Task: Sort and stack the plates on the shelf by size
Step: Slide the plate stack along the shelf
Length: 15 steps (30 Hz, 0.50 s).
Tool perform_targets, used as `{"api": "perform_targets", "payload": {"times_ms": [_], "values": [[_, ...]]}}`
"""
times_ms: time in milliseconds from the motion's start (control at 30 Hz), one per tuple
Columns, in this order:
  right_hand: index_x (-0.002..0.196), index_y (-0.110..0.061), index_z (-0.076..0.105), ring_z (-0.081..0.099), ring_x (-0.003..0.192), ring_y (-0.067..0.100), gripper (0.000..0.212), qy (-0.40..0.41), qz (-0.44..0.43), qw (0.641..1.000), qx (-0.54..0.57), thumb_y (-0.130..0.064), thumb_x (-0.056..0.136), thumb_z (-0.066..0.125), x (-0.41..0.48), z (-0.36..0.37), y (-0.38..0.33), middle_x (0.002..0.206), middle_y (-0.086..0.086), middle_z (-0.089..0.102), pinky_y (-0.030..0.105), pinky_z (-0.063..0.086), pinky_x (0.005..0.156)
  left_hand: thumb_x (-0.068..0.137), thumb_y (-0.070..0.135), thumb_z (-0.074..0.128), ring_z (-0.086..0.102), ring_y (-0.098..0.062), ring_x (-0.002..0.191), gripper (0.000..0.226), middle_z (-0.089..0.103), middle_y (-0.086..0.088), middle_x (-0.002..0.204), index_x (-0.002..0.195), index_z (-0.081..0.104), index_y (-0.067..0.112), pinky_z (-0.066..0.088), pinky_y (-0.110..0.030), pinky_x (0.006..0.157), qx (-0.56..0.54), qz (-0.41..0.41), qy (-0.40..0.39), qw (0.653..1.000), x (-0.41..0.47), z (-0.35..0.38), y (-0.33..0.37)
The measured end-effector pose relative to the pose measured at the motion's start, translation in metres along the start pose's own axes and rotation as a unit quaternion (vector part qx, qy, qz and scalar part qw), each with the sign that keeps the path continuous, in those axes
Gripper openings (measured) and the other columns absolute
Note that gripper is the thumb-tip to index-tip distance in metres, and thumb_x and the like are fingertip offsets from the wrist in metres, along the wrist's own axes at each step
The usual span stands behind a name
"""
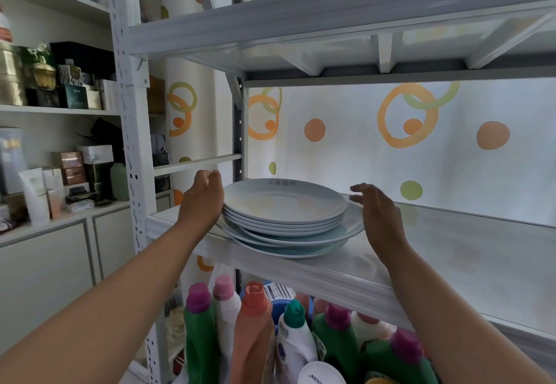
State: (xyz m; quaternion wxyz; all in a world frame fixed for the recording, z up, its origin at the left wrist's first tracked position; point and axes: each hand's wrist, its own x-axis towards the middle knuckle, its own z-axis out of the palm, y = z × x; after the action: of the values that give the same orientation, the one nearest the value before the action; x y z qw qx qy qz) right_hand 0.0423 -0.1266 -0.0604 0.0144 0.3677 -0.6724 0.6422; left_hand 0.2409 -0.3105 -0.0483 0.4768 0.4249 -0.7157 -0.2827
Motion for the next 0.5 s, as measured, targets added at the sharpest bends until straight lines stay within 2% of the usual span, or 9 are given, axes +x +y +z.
{"api": "perform_targets", "payload": {"times_ms": [67, 167, 233, 333, 433, 500], "values": [[0.097, -0.015, 0.064, 0.061, 0.094, 0.028, 0.046, 0.072, 0.028, 0.997, -0.025, -0.042, 0.081, 0.03, 0.005, -0.001, 0.003, 0.099, 0.009, 0.069, 0.032, 0.043, 0.081, 0.097, 0.037, 0.021, 0.044, -0.024, 0.092, 0.044, 0.049, -0.003, 0.1, 0.124, 0.047, 0.013, 0.031, -0.036, 0.078, -0.001, -0.009, 0.012, 1.0, 0.001, -0.002, 0.0], [0.091, -0.012, 0.062, 0.062, 0.093, 0.036, 0.054, 0.1, 0.08, 0.991, -0.047, -0.047, 0.073, 0.024, 0.011, -0.003, 0.006, 0.097, 0.015, 0.07, 0.038, 0.046, 0.087, 0.096, 0.039, 0.023, 0.044, -0.024, 0.093, 0.045, 0.05, -0.004, 0.1, 0.124, 0.047, 0.013, 0.031, -0.037, 0.079, 0.006, -0.001, 0.009, 1.0, -0.001, -0.003, 0.0], [0.094, -0.011, 0.064, 0.062, 0.094, 0.036, 0.054, 0.105, 0.061, 0.99, -0.076, -0.047, 0.077, 0.028, 0.009, -0.002, 0.006, 0.097, 0.017, 0.07, 0.034, 0.044, 0.084, 0.097, 0.039, 0.023, 0.044, -0.024, 0.092, 0.044, 0.05, -0.005, 0.099, 0.123, 0.046, 0.012, 0.031, -0.036, 0.078, 0.015, 0.009, 0.004, 1.0, -0.004, -0.001, 0.002], [0.1, -0.004, 0.065, 0.058, 0.097, 0.04, 0.039, 0.131, -0.002, 0.983, -0.127, -0.032, 0.093, 0.039, 0.003, -0.001, 0.003, 0.102, 0.024, 0.068, 0.032, 0.038, 0.078, 0.098, 0.038, 0.025, 0.043, -0.023, 0.092, 0.042, 0.049, -0.005, 0.1, 0.123, 0.045, 0.012, 0.03, -0.035, 0.08, 0.013, 0.016, -0.005, 1.0, -0.007, 0.002, 0.002], [0.111, -0.007, 0.065, 0.059, 0.1, 0.038, 0.038, 0.102, -0.028, 0.987, -0.118, -0.03, 0.097, 0.038, -0.002, -0.004, 0.002, 0.103, 0.024, 0.068, 0.03, 0.034, 0.076, 0.097, 0.039, 0.025, 0.044, -0.022, 0.094, 0.042, 0.051, -0.006, 0.104, 0.123, 0.046, 0.013, 0.03, -0.035, 0.081, 0.008, 0.019, -0.009, 1.0, -0.008, 0.004, 0.001], [0.123, -0.015, 0.06, 0.057, 0.108, 0.033, 0.039, 0.048, -0.013, 0.995, -0.091, -0.031, 0.098, 0.035, -0.003, -0.005, 0.001, 0.114, 0.017, 0.066, 0.031, 0.036, 0.085, 0.097, 0.039, 0.024, 0.045, -0.023, 0.095, 0.042, 0.054, -0.007, 0.108, 0.123, 0.047, 0.015, 0.031, -0.035, 0.081, 0.007, 0.019, -0.009, 1.0, -0.008, 0.006, 0.0]]}}
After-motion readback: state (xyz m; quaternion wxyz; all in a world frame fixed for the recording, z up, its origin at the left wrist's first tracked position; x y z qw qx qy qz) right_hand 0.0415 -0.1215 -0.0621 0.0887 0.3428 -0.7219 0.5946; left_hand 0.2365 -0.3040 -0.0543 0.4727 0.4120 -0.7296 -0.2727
